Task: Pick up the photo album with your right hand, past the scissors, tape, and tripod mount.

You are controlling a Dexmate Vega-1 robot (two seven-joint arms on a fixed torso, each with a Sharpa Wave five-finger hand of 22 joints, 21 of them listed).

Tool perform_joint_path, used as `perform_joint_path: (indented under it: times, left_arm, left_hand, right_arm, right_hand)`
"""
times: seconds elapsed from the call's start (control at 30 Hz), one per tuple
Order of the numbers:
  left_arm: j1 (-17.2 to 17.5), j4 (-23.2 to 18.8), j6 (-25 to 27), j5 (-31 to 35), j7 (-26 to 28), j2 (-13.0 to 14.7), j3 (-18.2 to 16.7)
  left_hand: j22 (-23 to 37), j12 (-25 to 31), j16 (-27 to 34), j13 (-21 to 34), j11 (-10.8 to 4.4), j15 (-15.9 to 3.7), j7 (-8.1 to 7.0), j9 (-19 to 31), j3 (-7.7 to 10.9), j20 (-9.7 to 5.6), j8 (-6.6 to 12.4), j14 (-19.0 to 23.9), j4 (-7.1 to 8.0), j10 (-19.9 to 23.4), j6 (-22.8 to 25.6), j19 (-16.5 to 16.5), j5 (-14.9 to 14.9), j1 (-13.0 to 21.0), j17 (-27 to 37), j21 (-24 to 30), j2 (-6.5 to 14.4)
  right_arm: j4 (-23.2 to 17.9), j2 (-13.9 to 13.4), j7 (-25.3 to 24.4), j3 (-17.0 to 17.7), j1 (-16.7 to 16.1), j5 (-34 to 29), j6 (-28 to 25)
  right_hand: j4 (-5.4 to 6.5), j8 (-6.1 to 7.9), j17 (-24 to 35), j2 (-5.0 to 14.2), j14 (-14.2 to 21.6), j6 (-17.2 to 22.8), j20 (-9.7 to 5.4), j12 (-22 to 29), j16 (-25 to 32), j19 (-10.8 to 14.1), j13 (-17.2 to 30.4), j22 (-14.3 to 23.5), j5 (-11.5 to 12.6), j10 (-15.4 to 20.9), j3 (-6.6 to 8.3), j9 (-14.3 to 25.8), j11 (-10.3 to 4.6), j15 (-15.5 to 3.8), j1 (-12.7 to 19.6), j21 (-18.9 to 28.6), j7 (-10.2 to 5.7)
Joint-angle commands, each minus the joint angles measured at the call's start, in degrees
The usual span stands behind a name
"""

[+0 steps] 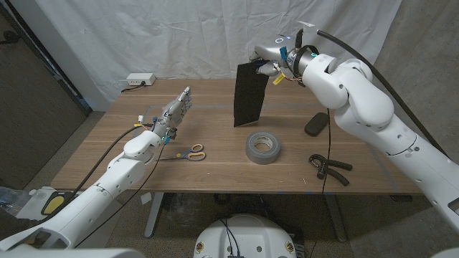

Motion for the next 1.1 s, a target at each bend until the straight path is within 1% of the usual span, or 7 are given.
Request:
perform_joint_path:
  times: [0.03, 0.1, 0.43, 0.7, 0.9, 1.1]
  left_arm:
    - [0.6, -0.7, 0.1, 0.0, 0.3, 0.3, 0.0]
    - [0.6, -0.7, 0.0, 0.0, 0.1, 0.3, 0.0]
    - [1.1, -1.5, 0.3, -0.1, 0.6, 0.5, -0.1]
    - [1.2, -1.6, 0.2, 0.1, 0.9, 0.6, -0.2]
    - [1.0, -1.2, 0.2, -0.1, 0.6, 0.5, -0.2]
    - [0.6, -0.5, 0.1, -0.1, 0.1, 0.4, -0.2]
  left_hand:
    - [0.3, 0.2, 0.2, 0.2, -0.04, 0.45, 0.21, 0.3, -0.39, -3.82, 0.10, 0.0, -0.12, 0.1, 0.3, -0.2, 0.0, 0.5, 0.2, 0.2, 0.0]
    - [0.3, 0.2, 0.2, 0.2, 0.01, 0.42, 0.24, 0.3, -0.41, -3.81, 0.09, 0.0, -0.12, 0.1, 0.3, -0.2, 0.0, 0.5, 0.2, 0.2, 0.0]
    - [0.3, 0.2, 0.2, 0.2, 0.01, 0.37, 0.26, 0.3, -0.49, -3.78, 0.07, 0.0, -0.12, 0.1, 0.3, -0.3, -0.1, 0.6, 0.2, 0.2, 0.1]
    - [0.3, 0.2, 0.2, 0.2, 0.03, 0.39, 0.20, 0.3, -0.55, -3.79, 0.03, 0.0, -0.11, 0.1, 0.3, -0.3, -0.1, 0.6, 0.2, 0.1, 0.1]
    - [0.3, 0.1, 0.2, 0.2, -0.09, 0.39, 0.25, 0.3, -0.62, -3.81, 0.01, 0.0, -0.11, 0.0, 0.3, -0.3, -0.2, 0.6, 0.2, 0.1, 0.1]
    - [0.3, 0.1, 0.2, 0.2, -0.05, 0.39, 0.23, 0.3, -0.66, -3.78, -0.01, 0.0, -0.11, 0.0, 0.3, -0.4, -0.2, 0.7, 0.2, 0.1, 0.2]
  right_arm:
    - [-1.8, 0.1, 0.5, 1.3, -0.6, -0.7, -0.8]
    - [-2.1, 0.1, 0.4, 1.6, -0.8, -0.7, -0.8]
    - [-2.7, 0.3, -1.4, 2.9, -2.0, -0.2, -1.1]
    - [-2.0, 0.2, -6.6, 4.2, -3.4, 1.1, -0.4]
    - [-2.0, 0.5, -7.9, 4.4, -3.3, 1.0, -0.7]
    - [-2.2, 0.9, -8.1, 4.5, -2.7, 0.9, -1.4]
  right_hand:
    - [0.30, 0.37, 3.0, 0.48, 1.9, 2.5, -8.45, -0.2, -0.2, -0.2, 0.2, -0.1, 0.3, 0.7, 0.34, 0.6, 0.03, -6.60, 0.1, 0.7, -0.51]
    - [0.31, 0.30, 3.0, 0.48, 2.0, 2.6, -8.43, -0.3, -0.3, -0.2, 0.3, -0.2, 0.3, 0.7, 0.34, 0.6, 0.03, -6.61, 0.1, 0.9, -0.72]
    - [0.32, 0.10, 3.2, 0.52, 2.1, 2.6, -8.41, -0.5, -0.4, -0.5, 0.3, -0.8, 0.3, 0.7, 0.42, 0.6, 0.01, -6.61, 0.0, 1.4, -0.65]
    - [0.36, 0.05, 3.4, 0.63, 2.4, 2.8, -8.44, -0.4, -0.4, -0.5, 0.4, -1.2, 0.3, 1.2, 0.52, 0.7, 0.04, -6.62, 0.0, 2.1, -0.57]
    - [0.34, 0.03, 3.5, 0.56, 2.7, 2.8, -8.39, -0.5, -0.4, -0.4, 0.4, -1.5, 0.4, 1.4, 0.54, 0.9, 0.07, -6.63, 0.0, 2.4, -0.55]
    - [0.39, 0.00, 3.6, 0.59, 2.8, 2.9, -8.36, -0.5, -0.4, -0.4, 0.4, -1.8, 0.4, 1.5, 0.59, 0.9, 0.09, -6.60, 0.0, 2.6, -0.59]
